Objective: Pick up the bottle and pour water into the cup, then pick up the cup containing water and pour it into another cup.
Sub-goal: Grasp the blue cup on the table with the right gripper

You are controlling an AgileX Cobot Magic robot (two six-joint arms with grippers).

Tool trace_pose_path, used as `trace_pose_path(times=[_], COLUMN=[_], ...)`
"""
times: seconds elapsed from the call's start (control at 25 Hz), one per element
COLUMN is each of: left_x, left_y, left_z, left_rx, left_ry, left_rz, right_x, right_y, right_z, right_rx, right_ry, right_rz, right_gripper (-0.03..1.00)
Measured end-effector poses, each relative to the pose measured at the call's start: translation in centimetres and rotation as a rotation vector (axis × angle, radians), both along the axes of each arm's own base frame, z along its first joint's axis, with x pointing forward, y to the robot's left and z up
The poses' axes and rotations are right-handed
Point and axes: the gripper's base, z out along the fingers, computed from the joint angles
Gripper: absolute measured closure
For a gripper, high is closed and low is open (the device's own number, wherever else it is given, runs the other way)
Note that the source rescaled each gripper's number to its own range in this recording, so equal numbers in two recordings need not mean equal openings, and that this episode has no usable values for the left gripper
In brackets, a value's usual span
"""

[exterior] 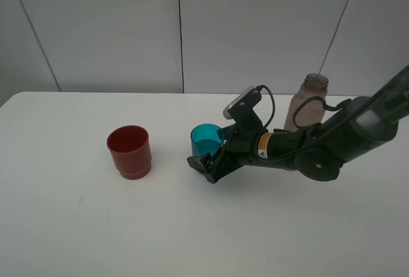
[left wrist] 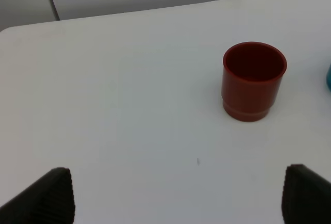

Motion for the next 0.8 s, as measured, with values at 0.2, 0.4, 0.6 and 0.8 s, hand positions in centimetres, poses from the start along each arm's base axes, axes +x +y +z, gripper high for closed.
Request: trace_pose_path(times=[0.2, 0.4, 0.6, 0.8], left_x=[0.0, 0.0, 0.0, 0.0], left_y=[0.0, 0.0, 0.0, 0.0], left_z=[0.0, 0.0, 0.0, 0.0], left_rx=[0.0, 0.0, 0.0, 0.0], left_ry=[0.0, 0.0, 0.0, 0.0], left_rz=[0.0, 0.0, 0.0, 0.0], right_x=[0.4, 0.4, 0.3, 0.4], right_y=[0.3, 0.3, 0.2, 0.2], right_z=[0.4, -0.3, -1.0, -1.0], right_rx=[0.022, 0.024, 0.015, 0.017], right_ry=[-0.006, 0.026, 0.046, 0.045], right_rz=[-0.008, -0.02, -0.022, -0.023], right_gripper=[-0.03, -0.03, -0.03, -0.03])
